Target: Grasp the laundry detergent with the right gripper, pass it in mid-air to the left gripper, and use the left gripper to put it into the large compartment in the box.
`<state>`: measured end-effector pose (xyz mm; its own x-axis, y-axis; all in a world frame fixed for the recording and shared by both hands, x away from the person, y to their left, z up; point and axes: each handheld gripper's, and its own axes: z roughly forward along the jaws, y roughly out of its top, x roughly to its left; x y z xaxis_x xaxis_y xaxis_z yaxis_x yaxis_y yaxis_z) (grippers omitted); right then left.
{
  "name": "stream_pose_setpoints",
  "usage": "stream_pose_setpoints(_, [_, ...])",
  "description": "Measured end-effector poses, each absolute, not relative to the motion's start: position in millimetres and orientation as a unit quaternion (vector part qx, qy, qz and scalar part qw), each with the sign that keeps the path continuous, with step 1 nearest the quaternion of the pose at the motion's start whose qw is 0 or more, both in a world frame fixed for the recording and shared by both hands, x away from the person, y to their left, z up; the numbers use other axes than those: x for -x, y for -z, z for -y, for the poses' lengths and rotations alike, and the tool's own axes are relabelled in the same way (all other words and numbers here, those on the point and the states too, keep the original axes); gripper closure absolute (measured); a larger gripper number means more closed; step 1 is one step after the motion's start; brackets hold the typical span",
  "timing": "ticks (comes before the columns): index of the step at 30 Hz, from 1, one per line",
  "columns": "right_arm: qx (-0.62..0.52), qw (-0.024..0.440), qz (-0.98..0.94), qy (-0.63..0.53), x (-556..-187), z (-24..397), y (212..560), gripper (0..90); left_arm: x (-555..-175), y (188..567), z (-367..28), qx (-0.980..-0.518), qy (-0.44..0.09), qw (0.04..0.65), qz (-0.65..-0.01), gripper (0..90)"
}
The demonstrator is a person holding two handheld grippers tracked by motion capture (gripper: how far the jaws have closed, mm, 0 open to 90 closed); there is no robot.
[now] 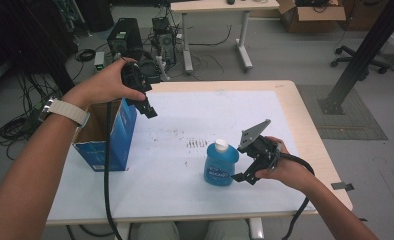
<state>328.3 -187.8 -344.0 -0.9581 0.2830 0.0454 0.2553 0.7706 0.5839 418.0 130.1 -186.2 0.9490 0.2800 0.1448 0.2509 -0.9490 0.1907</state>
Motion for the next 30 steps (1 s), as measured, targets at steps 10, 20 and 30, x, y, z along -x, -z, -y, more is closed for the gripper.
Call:
stream_pose_setpoints(10, [-0.143,0.024,-0.934,-0.326,-327.3,189.4,350.1,3.8,-418.7,186.2,-130.5,-0.984,-0.086,0.084,-0.135,9.3])
stream_pose_setpoints(20, [-0.145,0.027,-0.929,-0.339,-326.5,190.8,353.7,3.5,-418.6,186.9,-129.0,-0.984,-0.085,0.084,-0.135,9.3])
stream_pose_setpoints(30, [-0.145,0.026,-0.921,-0.361,-325.7,191.4,356.4,3.6,-418.3,186.5,-128.7,-0.984,-0.085,0.084,-0.134,9.3])
